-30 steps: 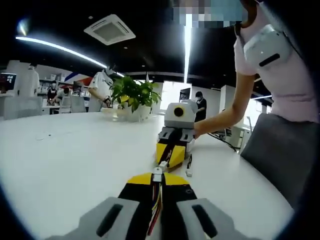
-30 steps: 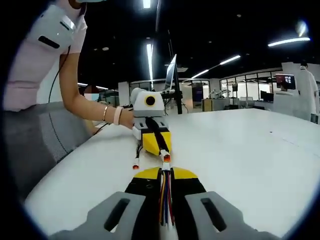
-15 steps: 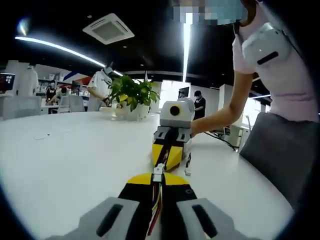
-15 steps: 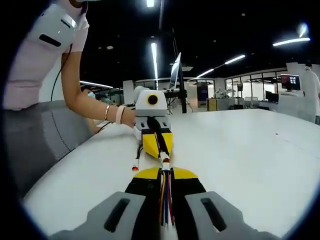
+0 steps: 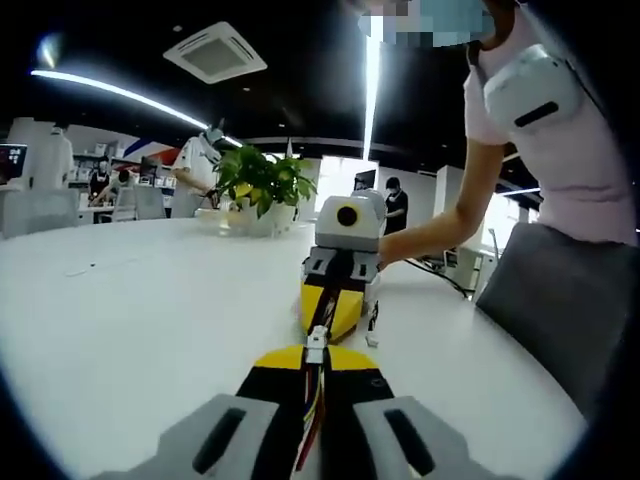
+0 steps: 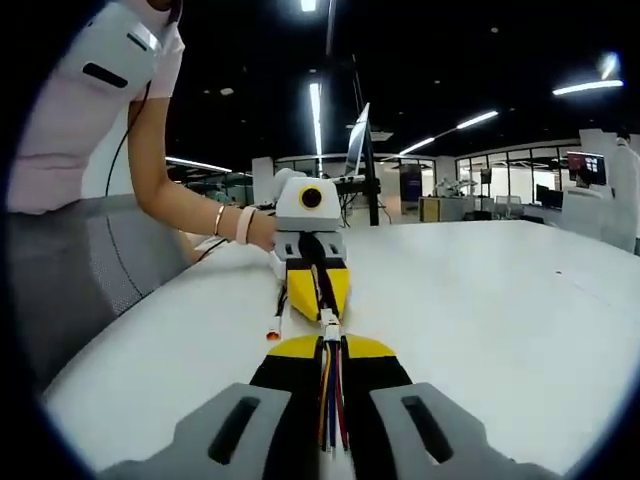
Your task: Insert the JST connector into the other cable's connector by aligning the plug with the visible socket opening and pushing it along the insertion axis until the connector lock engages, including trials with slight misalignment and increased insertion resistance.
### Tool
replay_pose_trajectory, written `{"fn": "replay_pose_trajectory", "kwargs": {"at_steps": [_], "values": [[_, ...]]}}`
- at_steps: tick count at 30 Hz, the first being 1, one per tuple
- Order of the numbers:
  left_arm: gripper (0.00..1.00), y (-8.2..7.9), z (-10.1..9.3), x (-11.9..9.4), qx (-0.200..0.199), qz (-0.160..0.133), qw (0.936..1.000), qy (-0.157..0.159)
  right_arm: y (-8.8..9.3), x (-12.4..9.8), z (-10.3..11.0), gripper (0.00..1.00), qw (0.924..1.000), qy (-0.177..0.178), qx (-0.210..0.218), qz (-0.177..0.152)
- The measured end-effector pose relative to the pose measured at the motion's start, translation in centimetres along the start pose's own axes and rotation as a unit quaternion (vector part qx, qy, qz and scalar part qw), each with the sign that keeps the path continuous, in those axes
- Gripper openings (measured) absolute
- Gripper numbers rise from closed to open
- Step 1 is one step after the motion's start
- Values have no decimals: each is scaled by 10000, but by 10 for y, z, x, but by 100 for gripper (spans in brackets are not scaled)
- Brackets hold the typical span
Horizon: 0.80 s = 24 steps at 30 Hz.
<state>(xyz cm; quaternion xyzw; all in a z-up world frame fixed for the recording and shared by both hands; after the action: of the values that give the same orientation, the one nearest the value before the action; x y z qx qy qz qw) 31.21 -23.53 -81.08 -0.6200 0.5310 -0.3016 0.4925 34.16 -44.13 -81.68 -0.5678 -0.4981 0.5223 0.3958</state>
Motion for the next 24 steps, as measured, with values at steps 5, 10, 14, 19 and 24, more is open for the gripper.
{"fn": "replay_pose_trajectory", "kwargs": {"at_steps": [5, 10, 14, 19, 24], "values": [[0, 1, -1, 0, 35, 38, 10000, 53, -2, 1, 4, 4, 10000, -74, -66, 0], [0, 2, -3, 1, 12, 92, 9998, 152, -3, 1, 7, 4, 9998, -186, -65, -21], [0, 1, -3, 1, 4, 62, 9999, 148, -4, 1, 8, 4, 9998, -174, -38, -50], [0, 1, -3, 1, 18, 77, 9998, 170, -4, 1, 8, 4, 9998, -201, -19, -51], [0, 1, -4, 2, 4, 88, 9997, 218, -4, 3, 7, 4, 9996, -284, -46, -67]]}}
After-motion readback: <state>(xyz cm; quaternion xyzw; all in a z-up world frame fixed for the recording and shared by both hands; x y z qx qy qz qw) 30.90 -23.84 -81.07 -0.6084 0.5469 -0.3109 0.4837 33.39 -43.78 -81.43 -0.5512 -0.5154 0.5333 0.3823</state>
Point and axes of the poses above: the point that each gripper's makers call its tool centre point, and the gripper's own axes: x roughly forward along the fingers, z roughly to its left, y roughly out of its underside, the point moved 10 cm from there along -x, roughly backward along the fingers, and after that the axes turned 12 degrees about -x, right-handed, at the moved point
